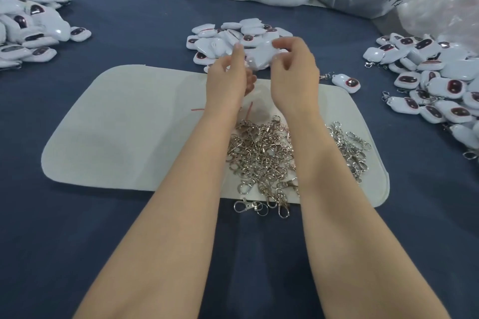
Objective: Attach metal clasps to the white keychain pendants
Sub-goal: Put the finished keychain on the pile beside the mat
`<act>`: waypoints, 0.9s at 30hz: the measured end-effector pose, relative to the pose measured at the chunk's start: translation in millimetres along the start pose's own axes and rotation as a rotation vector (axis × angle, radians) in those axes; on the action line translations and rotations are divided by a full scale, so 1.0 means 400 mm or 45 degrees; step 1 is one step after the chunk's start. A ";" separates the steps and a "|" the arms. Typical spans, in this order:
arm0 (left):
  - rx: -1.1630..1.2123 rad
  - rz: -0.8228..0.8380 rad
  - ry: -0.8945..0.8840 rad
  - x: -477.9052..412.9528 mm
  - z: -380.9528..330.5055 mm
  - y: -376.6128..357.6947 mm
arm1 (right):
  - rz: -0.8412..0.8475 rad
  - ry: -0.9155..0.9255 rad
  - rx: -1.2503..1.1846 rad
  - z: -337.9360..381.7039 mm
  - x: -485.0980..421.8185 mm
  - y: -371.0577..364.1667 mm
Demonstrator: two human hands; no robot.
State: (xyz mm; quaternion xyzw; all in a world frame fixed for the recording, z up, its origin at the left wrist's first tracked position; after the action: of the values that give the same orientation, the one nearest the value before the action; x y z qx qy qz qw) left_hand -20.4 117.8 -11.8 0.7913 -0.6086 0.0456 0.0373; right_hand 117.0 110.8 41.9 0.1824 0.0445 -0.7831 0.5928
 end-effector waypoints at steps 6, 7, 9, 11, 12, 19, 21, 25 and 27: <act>0.373 0.129 0.060 -0.004 -0.019 -0.004 | 0.433 -0.156 -0.483 0.029 0.039 -0.093; 0.469 0.149 0.062 -0.007 -0.024 -0.004 | 0.449 -0.180 -0.528 0.028 0.042 -0.100; 0.522 0.120 0.081 -0.006 -0.021 0.002 | 0.445 -0.194 -0.527 0.023 0.042 -0.106; 0.555 0.002 0.160 -0.005 0.005 0.022 | 0.358 -0.211 -0.443 0.006 0.033 -0.097; 0.587 -0.071 0.201 -0.005 0.019 0.039 | 0.296 -0.204 -0.337 -0.004 0.027 -0.085; 0.491 -0.442 0.254 -0.016 0.051 0.160 | 0.643 -0.243 0.675 -0.084 0.077 -0.150; 0.497 -0.427 0.278 -0.015 0.057 0.151 | 0.645 -0.187 0.706 -0.075 0.079 -0.169; 0.596 -0.363 0.276 -0.012 0.060 0.125 | 0.595 -0.108 0.722 -0.073 0.067 -0.159; 0.612 -0.309 0.248 -0.012 0.055 0.108 | 0.574 -0.116 0.714 -0.075 0.059 -0.143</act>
State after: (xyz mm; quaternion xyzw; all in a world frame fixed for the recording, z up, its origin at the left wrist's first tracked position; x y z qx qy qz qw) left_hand -63.0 108.9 -34.2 0.8364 -0.4747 0.2597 -0.0879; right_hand 64.4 114.7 -2.2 0.3081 -0.2400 -0.6217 0.6789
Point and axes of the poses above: each hand's wrist, its own x-axis away from the middle knuckle, its own y-axis out of the back of the hand, z = x × y, the point moved 10 cm from there along -x, towards the middle knuckle, and after that the axes turned 15 degrees about -x, right-handed, at the moved point
